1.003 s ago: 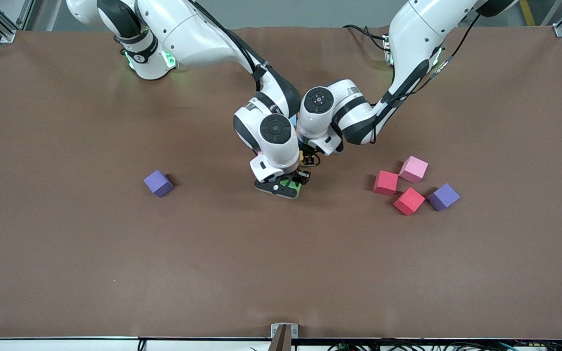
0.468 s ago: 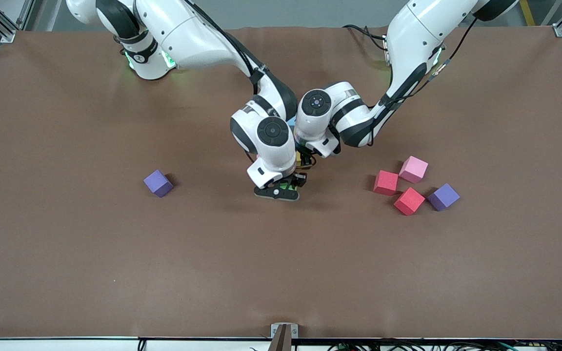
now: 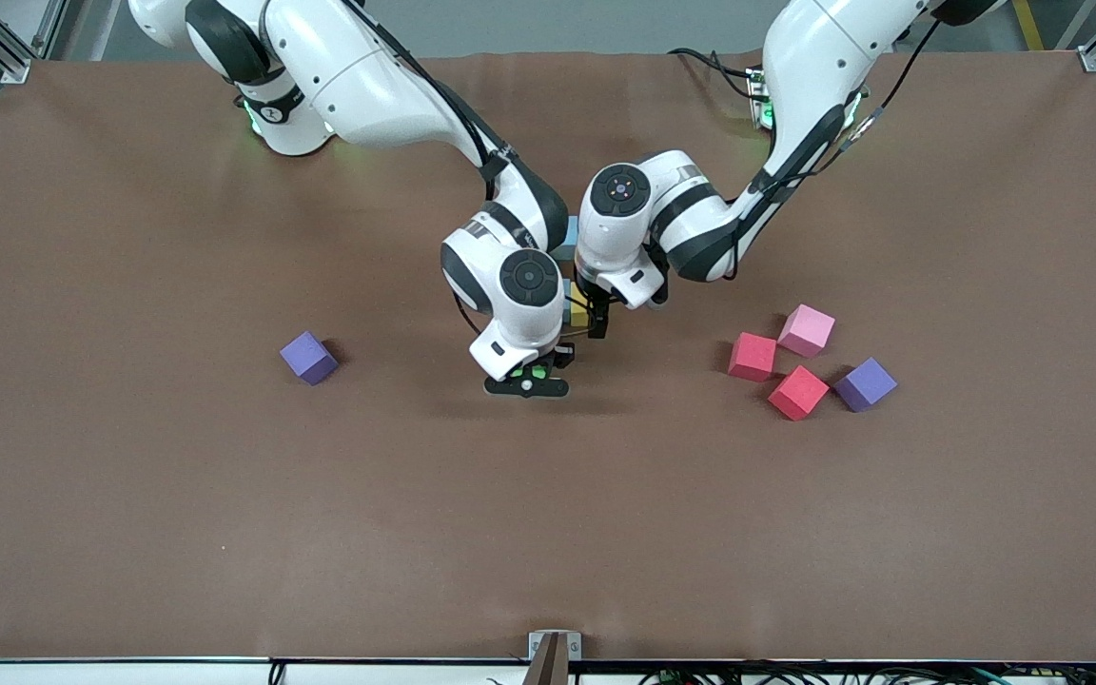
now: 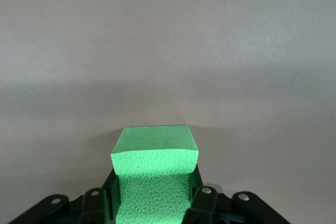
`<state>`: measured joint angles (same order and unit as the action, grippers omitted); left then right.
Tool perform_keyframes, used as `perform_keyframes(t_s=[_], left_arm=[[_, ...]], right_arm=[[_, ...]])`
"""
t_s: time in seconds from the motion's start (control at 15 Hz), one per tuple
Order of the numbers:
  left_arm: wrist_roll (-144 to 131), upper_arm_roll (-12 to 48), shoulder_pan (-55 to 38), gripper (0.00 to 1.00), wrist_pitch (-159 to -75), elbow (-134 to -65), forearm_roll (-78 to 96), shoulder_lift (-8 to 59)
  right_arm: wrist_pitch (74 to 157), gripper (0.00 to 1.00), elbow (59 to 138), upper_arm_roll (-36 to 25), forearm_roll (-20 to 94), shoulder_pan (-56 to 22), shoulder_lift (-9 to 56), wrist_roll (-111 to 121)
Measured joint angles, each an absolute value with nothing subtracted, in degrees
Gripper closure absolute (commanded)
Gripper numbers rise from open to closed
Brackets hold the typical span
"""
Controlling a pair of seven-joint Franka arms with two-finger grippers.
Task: Arrange 11 blocks into digit 3
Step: 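Open the left gripper to release the yellow block and raise it, then move the left gripper to the pink blocks and grasp one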
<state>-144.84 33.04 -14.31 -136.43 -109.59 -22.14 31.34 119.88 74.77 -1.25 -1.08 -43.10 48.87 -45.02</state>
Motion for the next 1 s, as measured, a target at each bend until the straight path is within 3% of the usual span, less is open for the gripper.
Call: perform_keyframes(t_s=[0.6, 1.0], left_arm=[[-118.0, 35.2, -0.7, 0.0, -131.5, -109.9, -22.1, 27.6], [-108.2, 35.8, 7.9, 0.0, -132.0, -116.2, -23.1, 24.2]], right_arm=[[118.9, 1.0, 74.8, -1.3, -1.1, -43.0, 48.7, -43.7], [118.9, 1.0, 74.6, -1.4, -1.2, -41.9, 48.6, -41.8]])
